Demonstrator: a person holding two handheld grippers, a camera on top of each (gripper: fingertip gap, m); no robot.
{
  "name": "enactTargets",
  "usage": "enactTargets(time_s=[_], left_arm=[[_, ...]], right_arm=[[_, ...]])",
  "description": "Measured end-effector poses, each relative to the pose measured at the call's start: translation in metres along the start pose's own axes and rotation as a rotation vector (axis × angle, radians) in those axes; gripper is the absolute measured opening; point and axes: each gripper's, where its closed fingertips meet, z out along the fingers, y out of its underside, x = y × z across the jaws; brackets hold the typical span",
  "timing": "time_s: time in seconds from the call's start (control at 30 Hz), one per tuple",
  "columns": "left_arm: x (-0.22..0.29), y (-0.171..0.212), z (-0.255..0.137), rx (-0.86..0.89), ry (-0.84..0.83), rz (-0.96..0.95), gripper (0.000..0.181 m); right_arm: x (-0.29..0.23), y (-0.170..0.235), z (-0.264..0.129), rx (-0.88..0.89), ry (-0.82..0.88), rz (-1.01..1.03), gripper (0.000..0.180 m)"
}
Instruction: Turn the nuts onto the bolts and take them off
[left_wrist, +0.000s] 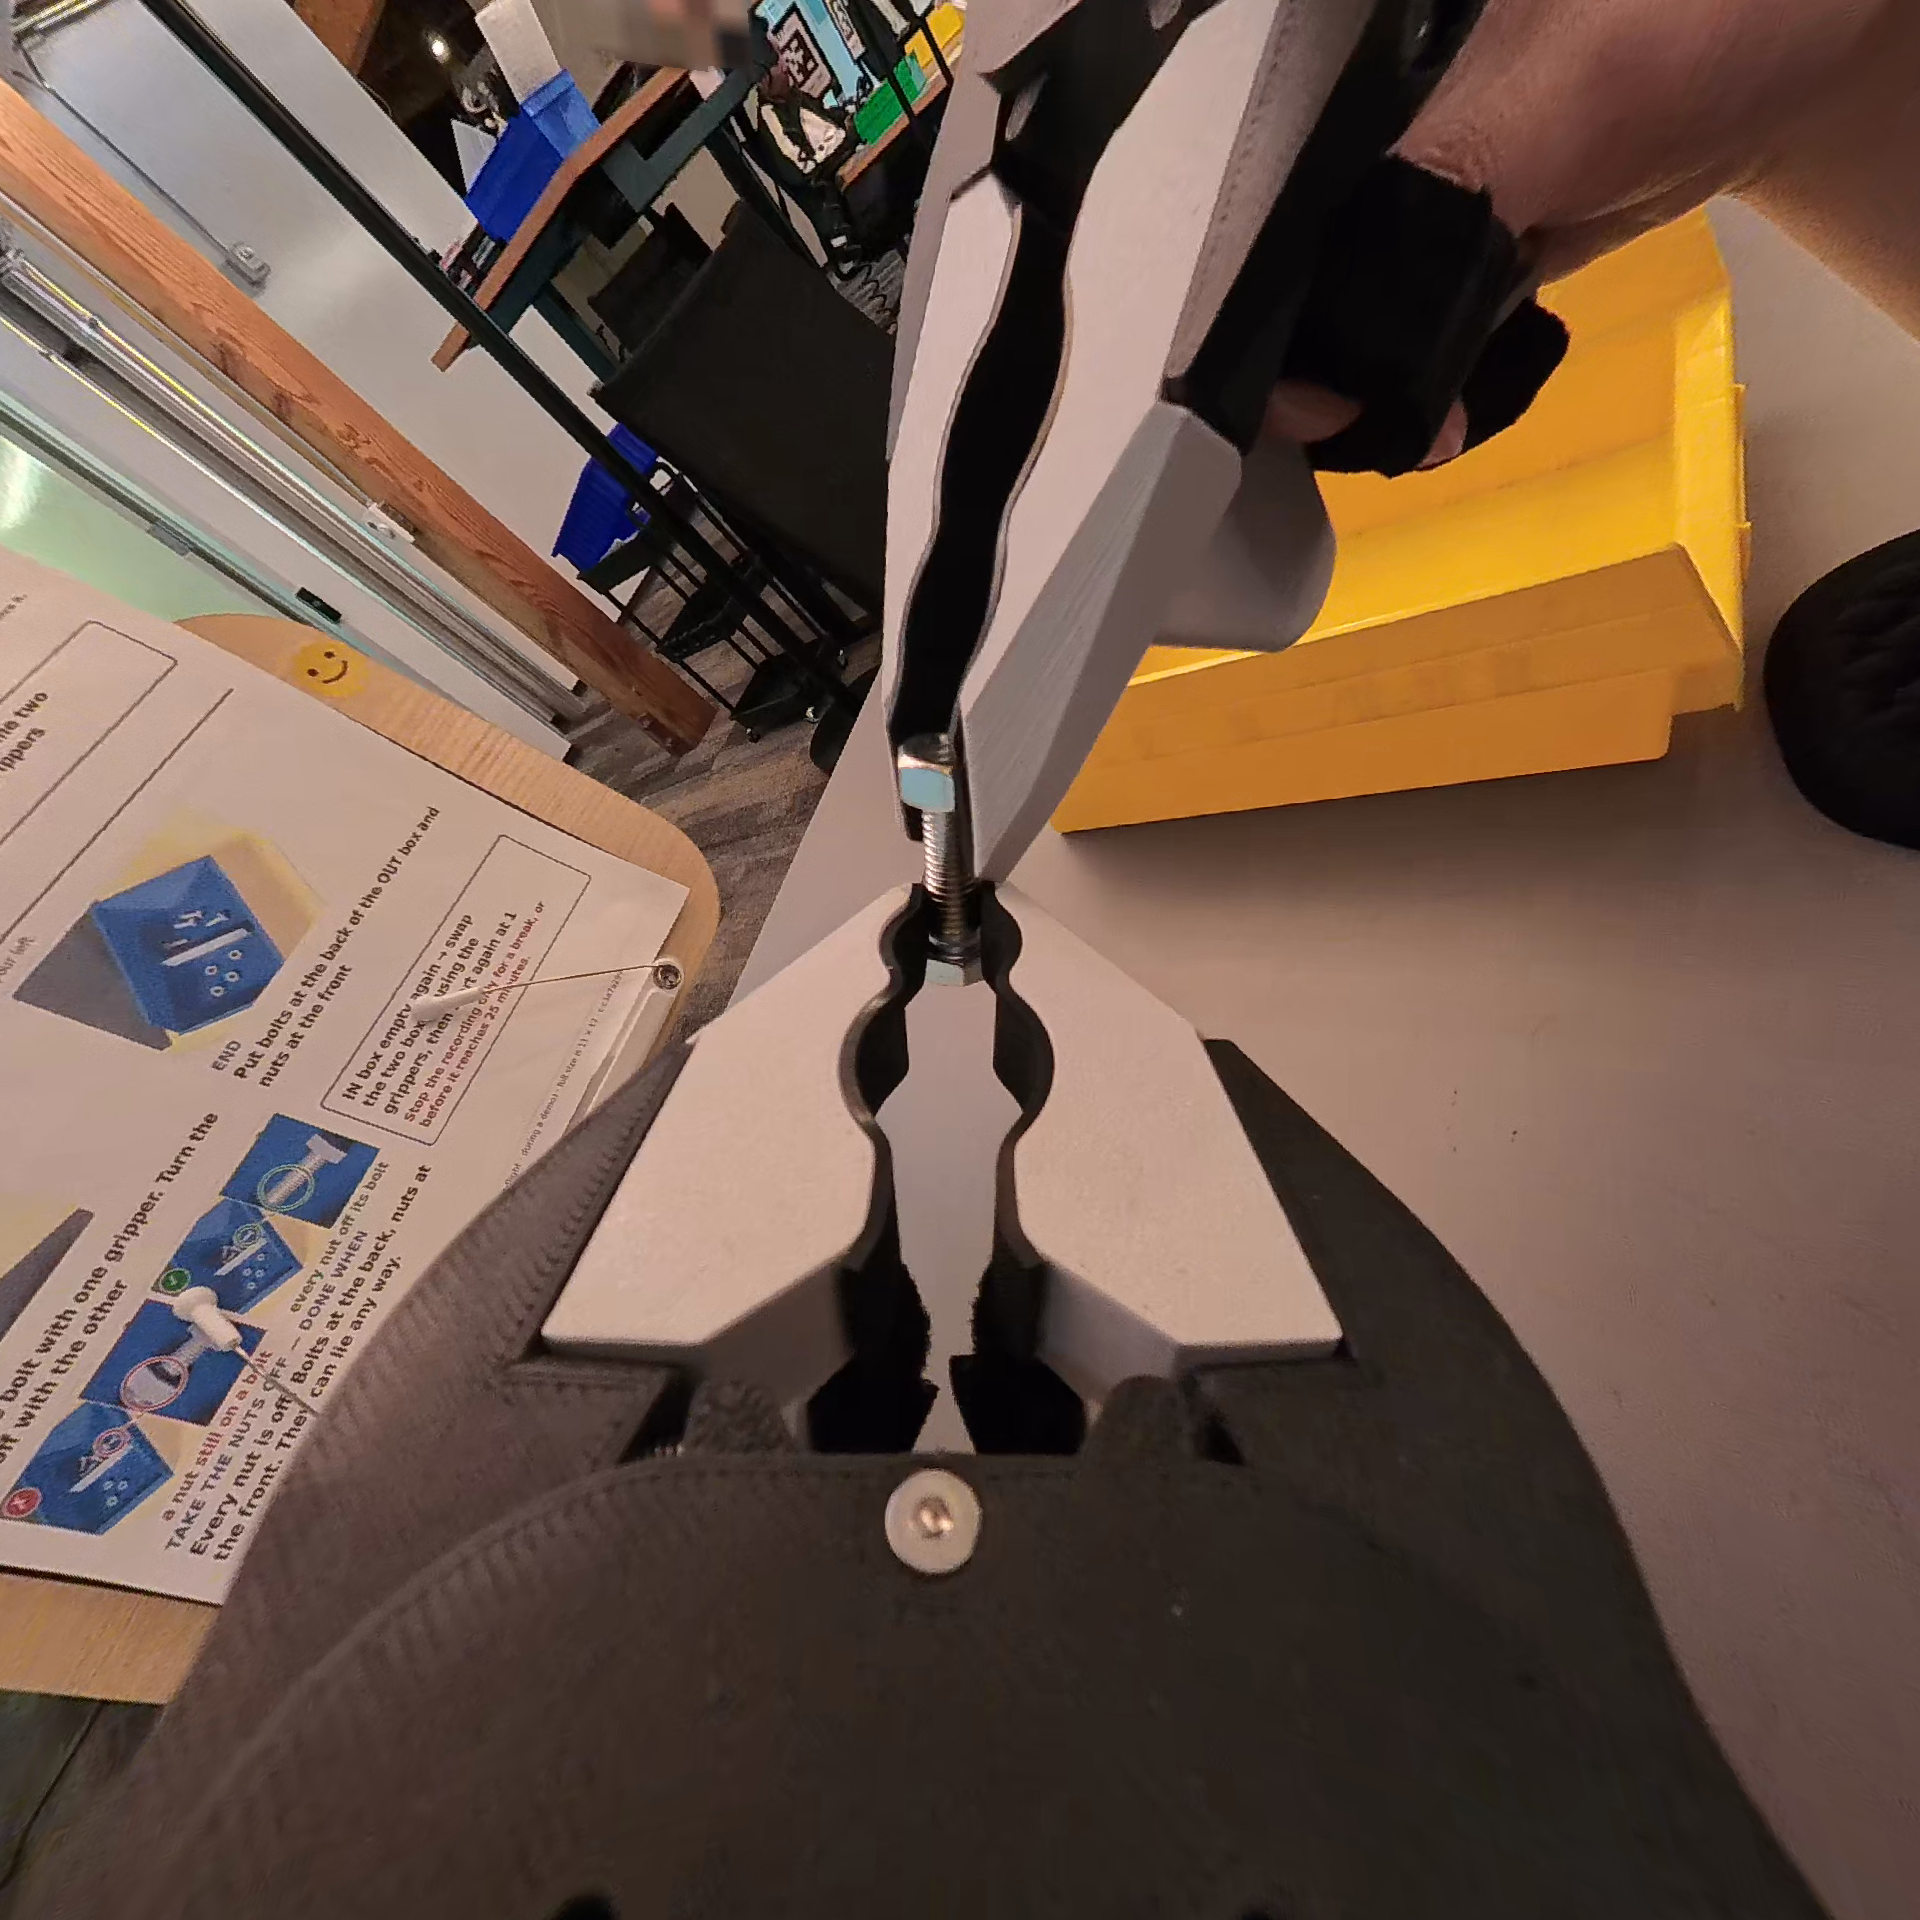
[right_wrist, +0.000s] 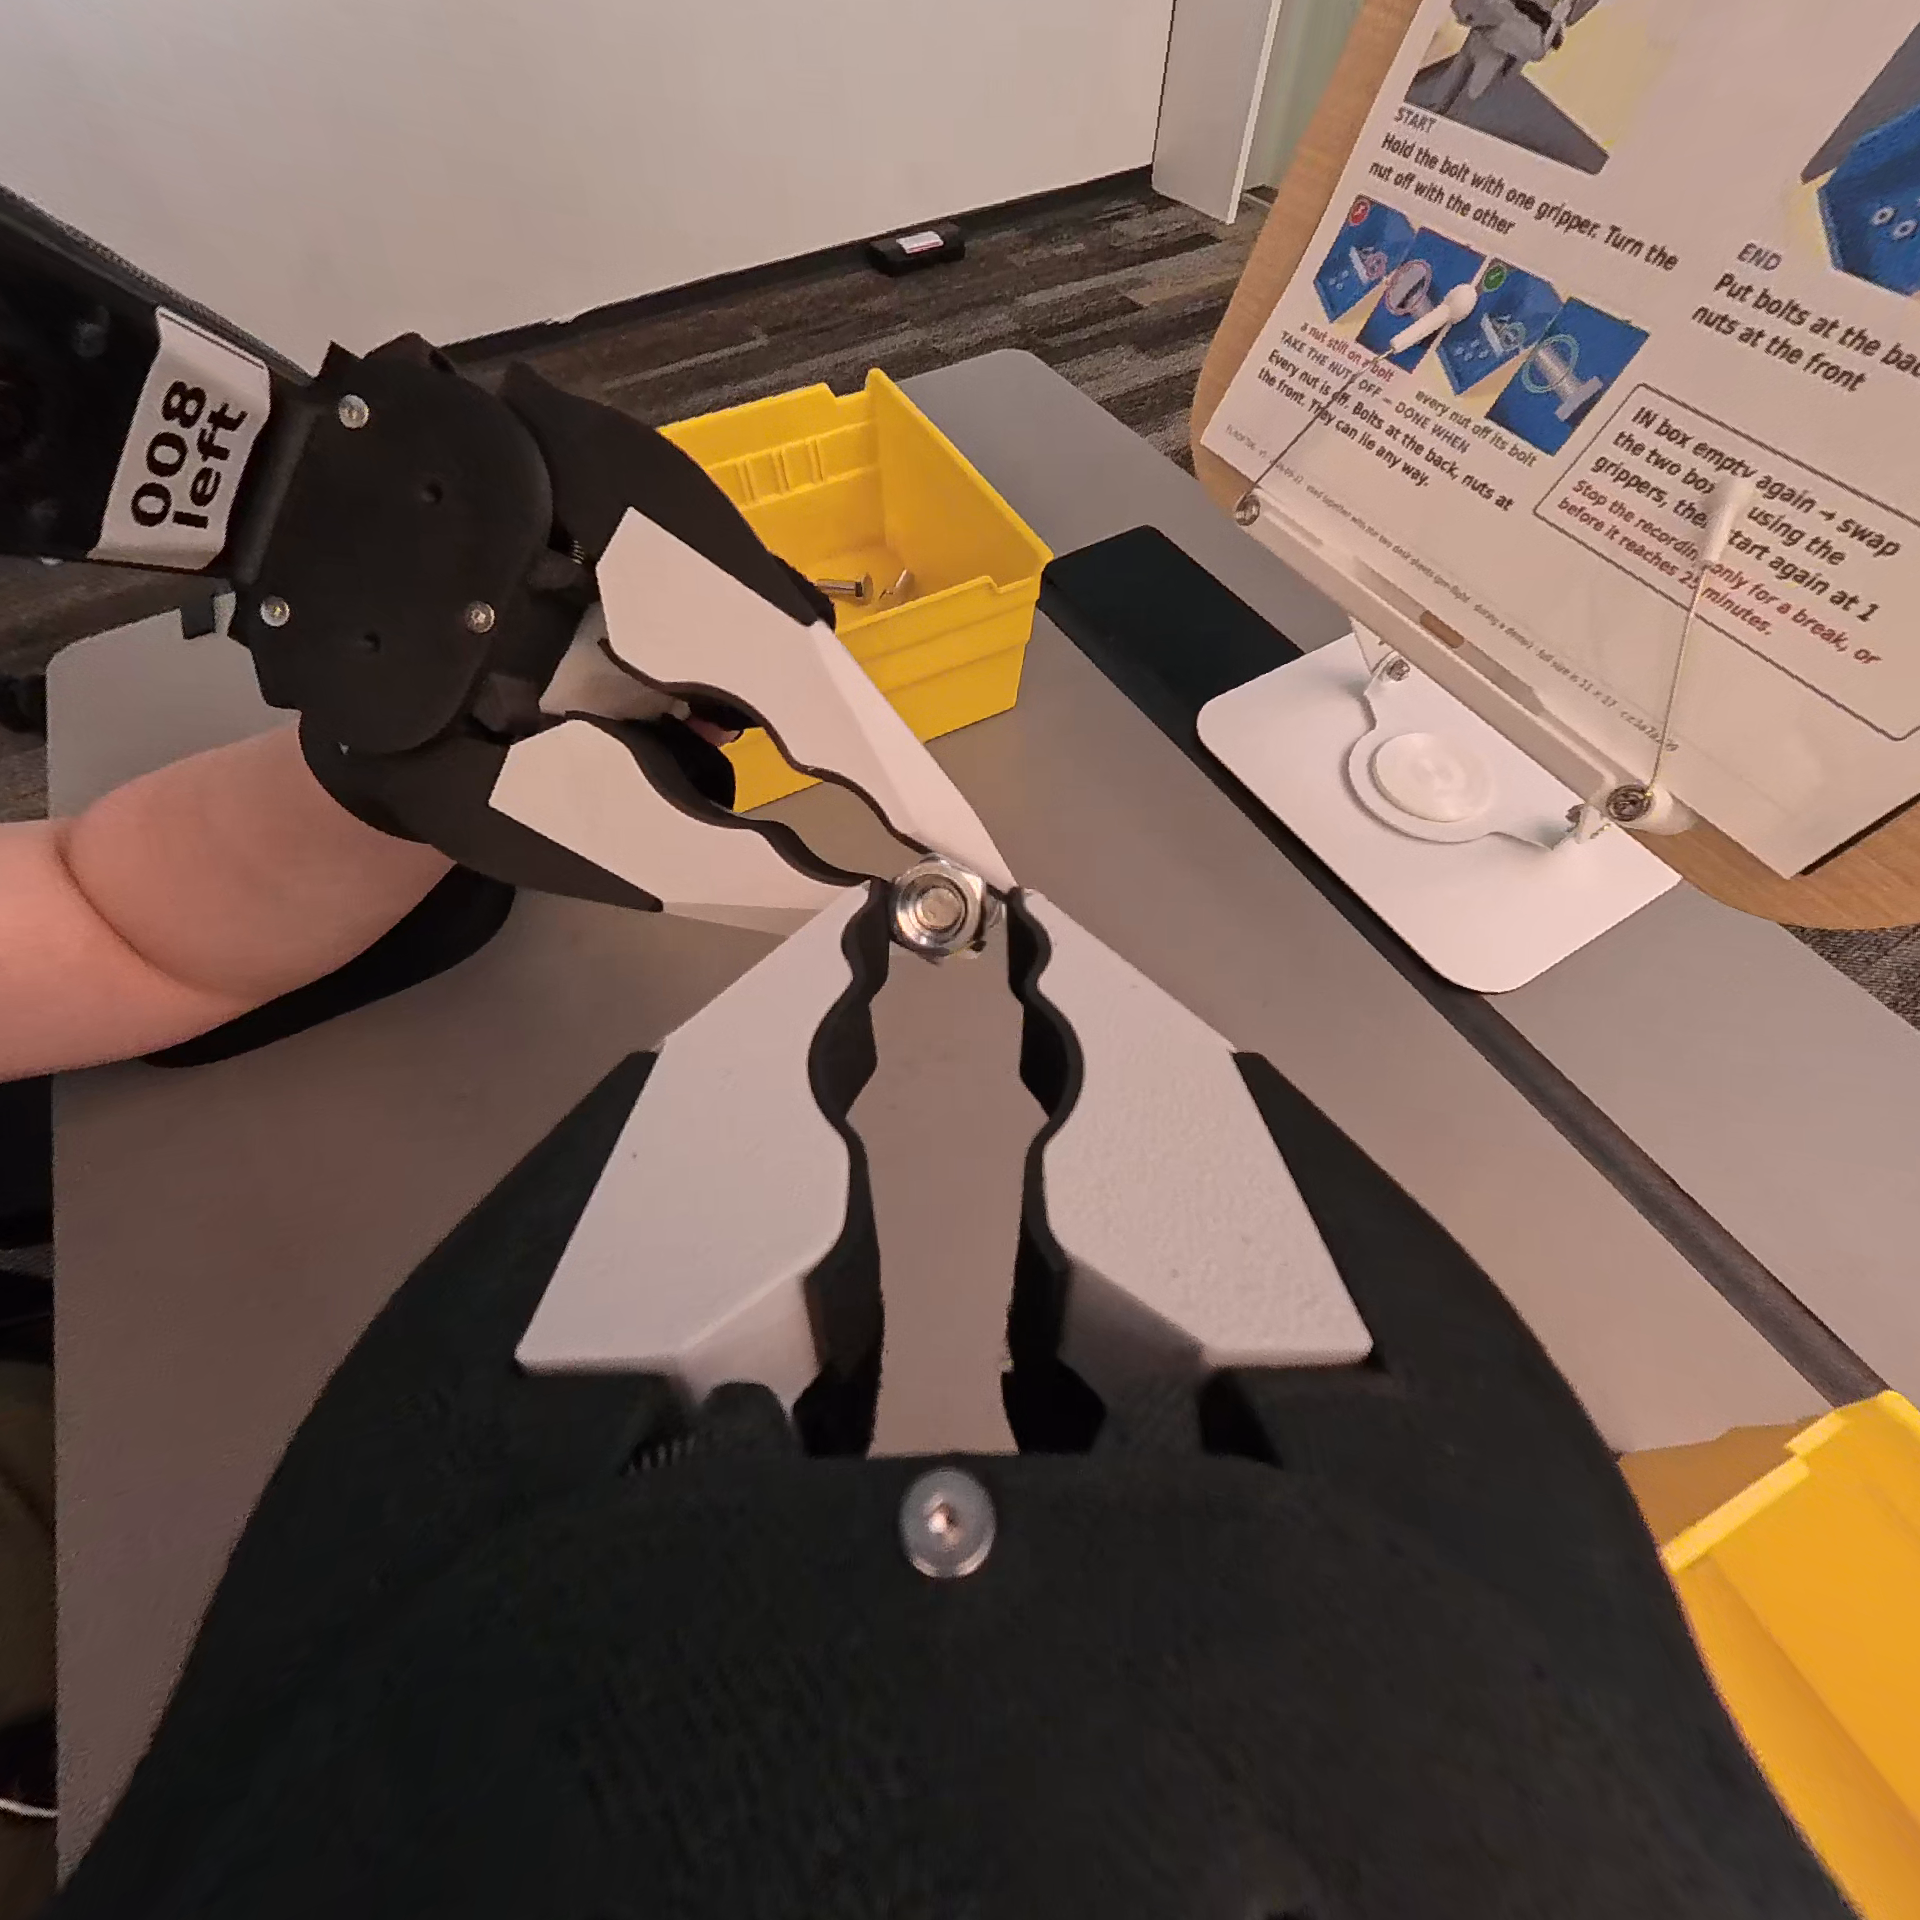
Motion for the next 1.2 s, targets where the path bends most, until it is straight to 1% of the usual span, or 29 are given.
enactTargets(time_s=[0.17, 0.3, 0.5, 0.57, 0.67, 0.77, 0.83, 1.03, 1.2], left_arm=[[-0.002, -0.001, -0.002, 0.016, 0.001, -0.017, 0.007], [-0.004, -0.003, -0.005, 0.034, 0.003, -0.033, 0.007], [-0.007, -0.008, -0.011, 0.091, 0.034, -0.086, 0.007], [-0.003, -0.016, -0.015, 0.147, 0.086, -0.117, 0.007], [0.004, -0.029, -0.023, 0.233, 0.166, -0.165, 0.007], [0.020, -0.044, -0.032, 0.329, 0.283, -0.184, 0.007], [0.024, -0.051, -0.035, 0.360, 0.317, -0.203, 0.007], [0.030, -0.057, -0.038, 0.384, 0.363, -0.221, 0.007], [0.032, -0.058, -0.038, 0.385, 0.374, -0.222, 0.007]], right_arm=[[0.001, -0.002, 0.000, 0.010, 0.009, -0.023, 0.023], [-0.001, -0.005, -0.002, 0.025, 0.011, -0.055, 0.029], [-0.010, -0.030, -0.024, 0.183, 0.025, -0.260, 0.038], [-0.019, -0.035, -0.034, 0.243, -0.002, -0.350, 0.041], [-0.033, -0.040, -0.047, 0.324, -0.061, -0.446, 0.041], [-0.051, -0.039, -0.054, 0.366, -0.180, -0.455, 0.041], [-0.059, -0.037, -0.056, 0.372, -0.231, -0.468, 0.039], [-0.061, -0.037, -0.058, 0.386, -0.229, -0.501, 0.028], [-0.062, -0.033, -0.056, 0.370, -0.243, -0.501, 0.026]])
